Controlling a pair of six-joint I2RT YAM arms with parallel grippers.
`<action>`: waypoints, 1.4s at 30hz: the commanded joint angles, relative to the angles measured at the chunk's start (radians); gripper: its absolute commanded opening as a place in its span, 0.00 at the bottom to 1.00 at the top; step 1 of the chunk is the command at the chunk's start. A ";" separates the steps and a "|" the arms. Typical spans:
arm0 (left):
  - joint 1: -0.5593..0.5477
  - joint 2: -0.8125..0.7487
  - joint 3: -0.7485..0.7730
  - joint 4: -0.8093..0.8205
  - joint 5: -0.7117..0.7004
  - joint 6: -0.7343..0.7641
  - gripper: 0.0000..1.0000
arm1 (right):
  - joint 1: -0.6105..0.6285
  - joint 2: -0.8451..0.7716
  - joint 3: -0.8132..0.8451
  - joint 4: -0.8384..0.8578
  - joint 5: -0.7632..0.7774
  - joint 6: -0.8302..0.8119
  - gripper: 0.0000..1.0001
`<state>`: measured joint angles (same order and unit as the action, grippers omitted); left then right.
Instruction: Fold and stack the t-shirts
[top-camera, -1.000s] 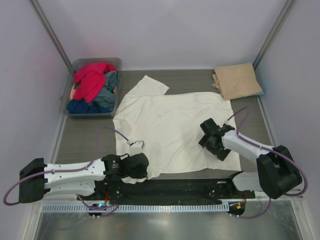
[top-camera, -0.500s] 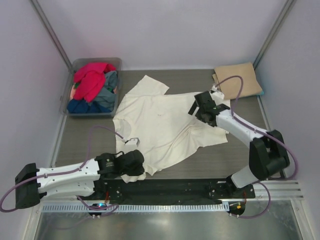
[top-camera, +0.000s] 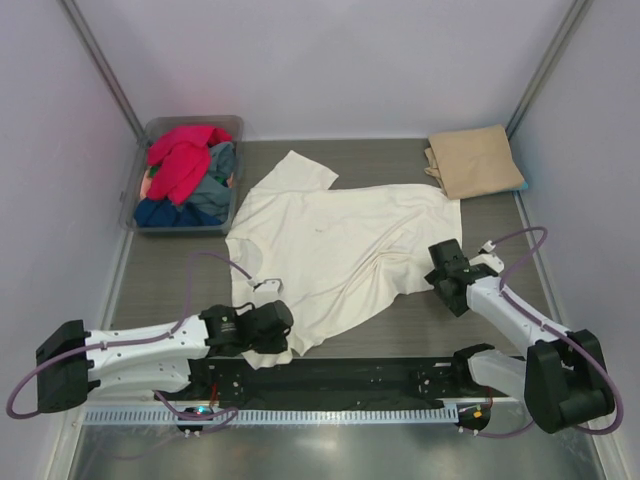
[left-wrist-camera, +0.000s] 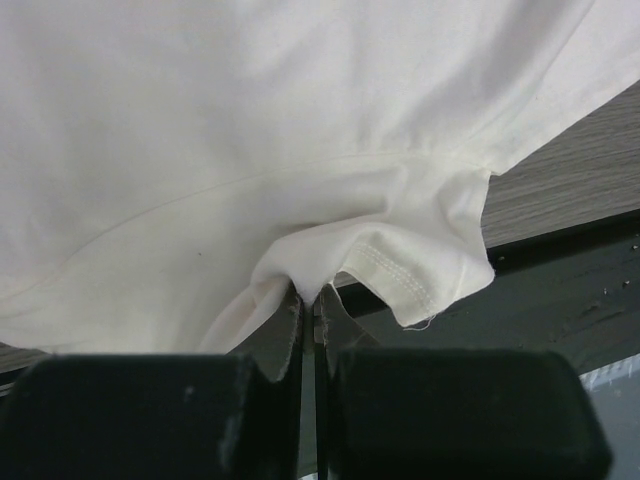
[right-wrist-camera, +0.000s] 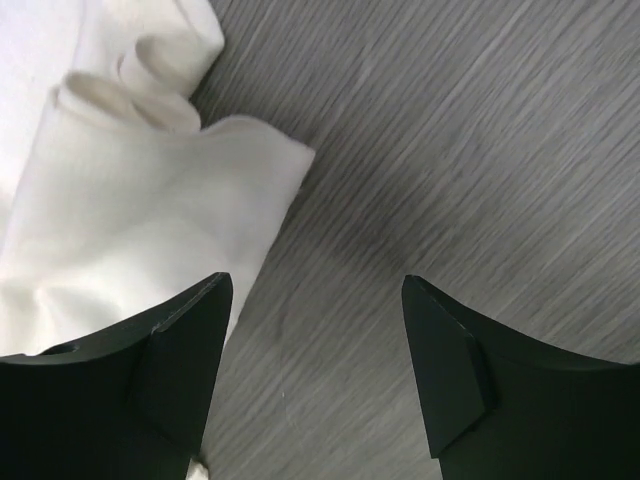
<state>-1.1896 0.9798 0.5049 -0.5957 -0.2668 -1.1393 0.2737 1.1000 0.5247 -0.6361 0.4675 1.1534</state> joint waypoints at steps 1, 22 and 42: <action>0.005 0.003 0.018 0.010 0.000 0.015 0.00 | -0.047 0.041 0.035 0.102 0.072 -0.036 0.73; 0.010 -0.046 0.121 -0.160 -0.015 -0.002 0.00 | -0.110 0.054 0.092 0.141 -0.049 -0.179 0.01; 0.010 -0.170 0.537 -0.766 -0.063 0.003 0.01 | -0.110 -0.709 0.347 -0.577 -0.167 -0.210 0.01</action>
<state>-1.1831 0.8017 0.9874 -1.2362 -0.3050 -1.1439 0.1661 0.4263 0.8219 -1.1019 0.3202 0.9585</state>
